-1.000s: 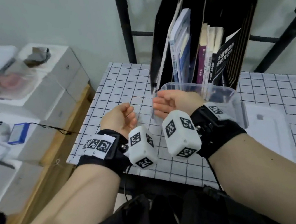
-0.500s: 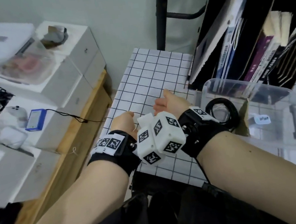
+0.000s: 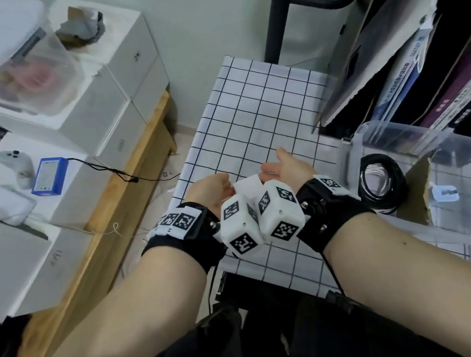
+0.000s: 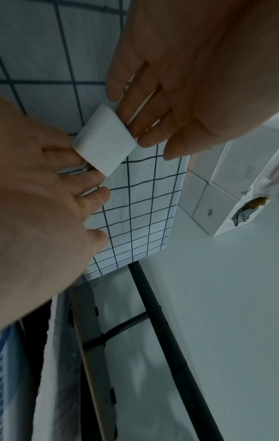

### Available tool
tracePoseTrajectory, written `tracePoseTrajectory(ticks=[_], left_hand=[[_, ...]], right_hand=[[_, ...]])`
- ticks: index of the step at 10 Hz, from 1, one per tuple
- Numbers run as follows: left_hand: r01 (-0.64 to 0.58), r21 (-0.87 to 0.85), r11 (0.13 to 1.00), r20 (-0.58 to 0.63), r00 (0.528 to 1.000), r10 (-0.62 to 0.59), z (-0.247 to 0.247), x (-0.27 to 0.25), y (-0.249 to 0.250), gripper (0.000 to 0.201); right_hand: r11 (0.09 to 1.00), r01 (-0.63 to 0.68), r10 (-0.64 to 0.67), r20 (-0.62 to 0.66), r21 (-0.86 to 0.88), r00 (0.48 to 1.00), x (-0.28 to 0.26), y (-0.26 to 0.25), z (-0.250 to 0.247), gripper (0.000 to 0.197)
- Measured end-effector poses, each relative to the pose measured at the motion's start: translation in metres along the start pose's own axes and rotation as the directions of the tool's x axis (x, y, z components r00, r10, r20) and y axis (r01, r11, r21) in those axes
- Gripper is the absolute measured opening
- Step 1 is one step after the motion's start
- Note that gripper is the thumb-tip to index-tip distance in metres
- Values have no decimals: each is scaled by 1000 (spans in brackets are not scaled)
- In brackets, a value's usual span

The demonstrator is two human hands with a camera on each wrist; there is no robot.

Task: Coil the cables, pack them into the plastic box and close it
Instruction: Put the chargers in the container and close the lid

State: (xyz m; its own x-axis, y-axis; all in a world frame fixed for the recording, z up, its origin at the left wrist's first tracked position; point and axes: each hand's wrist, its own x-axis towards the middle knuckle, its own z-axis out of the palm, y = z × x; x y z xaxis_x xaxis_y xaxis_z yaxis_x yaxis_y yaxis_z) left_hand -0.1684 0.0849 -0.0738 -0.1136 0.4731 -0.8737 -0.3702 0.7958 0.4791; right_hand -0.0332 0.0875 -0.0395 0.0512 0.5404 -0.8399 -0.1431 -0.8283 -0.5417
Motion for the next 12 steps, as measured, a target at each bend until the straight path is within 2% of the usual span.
tracePoseTrajectory(ticks=[2, 3, 4, 5, 7, 8, 10, 11, 12], left_hand=[[16, 41, 999, 24, 1000, -17, -5, 1, 1, 14], [-9, 112, 994, 32, 999, 6, -5, 0, 2, 21], [-69, 185, 980, 57, 997, 59, -2, -2, 2, 40], [-120, 214, 969, 66, 992, 108, 0, -5, 0, 41], [-134, 161, 978, 120, 986, 115, 5, -19, -4, 40], [-151, 168, 974, 189, 975, 119, 7, -30, -4, 31], [-194, 62, 979, 330, 930, 163, 31, -53, -8, 18], [-200, -25, 980, 380, 904, 194, 52, -69, -14, 33], [-271, 28, 962, 421, 876, 235, 78, -87, -15, 31]], right_hand=[[997, -33, 29, 57, 71, 998, 3, -1, 0, 63], [997, -38, 34, 46, 69, 998, 2, -4, 1, 64], [997, -10, 4, 79, 81, 997, -6, -7, 0, 65], [999, 35, -38, 78, 41, 996, -7, -8, -3, 63], [996, 74, -79, 113, 46, 990, -18, -10, -15, 62], [994, 90, -99, 155, 62, 983, -29, -14, -24, 64], [973, 186, -205, 138, 135, 969, -63, -28, -55, 50], [936, 286, -303, 60, 205, 951, -84, -31, -82, 30], [887, 439, -439, -31, 145, 898, -93, -36, -112, 36]])
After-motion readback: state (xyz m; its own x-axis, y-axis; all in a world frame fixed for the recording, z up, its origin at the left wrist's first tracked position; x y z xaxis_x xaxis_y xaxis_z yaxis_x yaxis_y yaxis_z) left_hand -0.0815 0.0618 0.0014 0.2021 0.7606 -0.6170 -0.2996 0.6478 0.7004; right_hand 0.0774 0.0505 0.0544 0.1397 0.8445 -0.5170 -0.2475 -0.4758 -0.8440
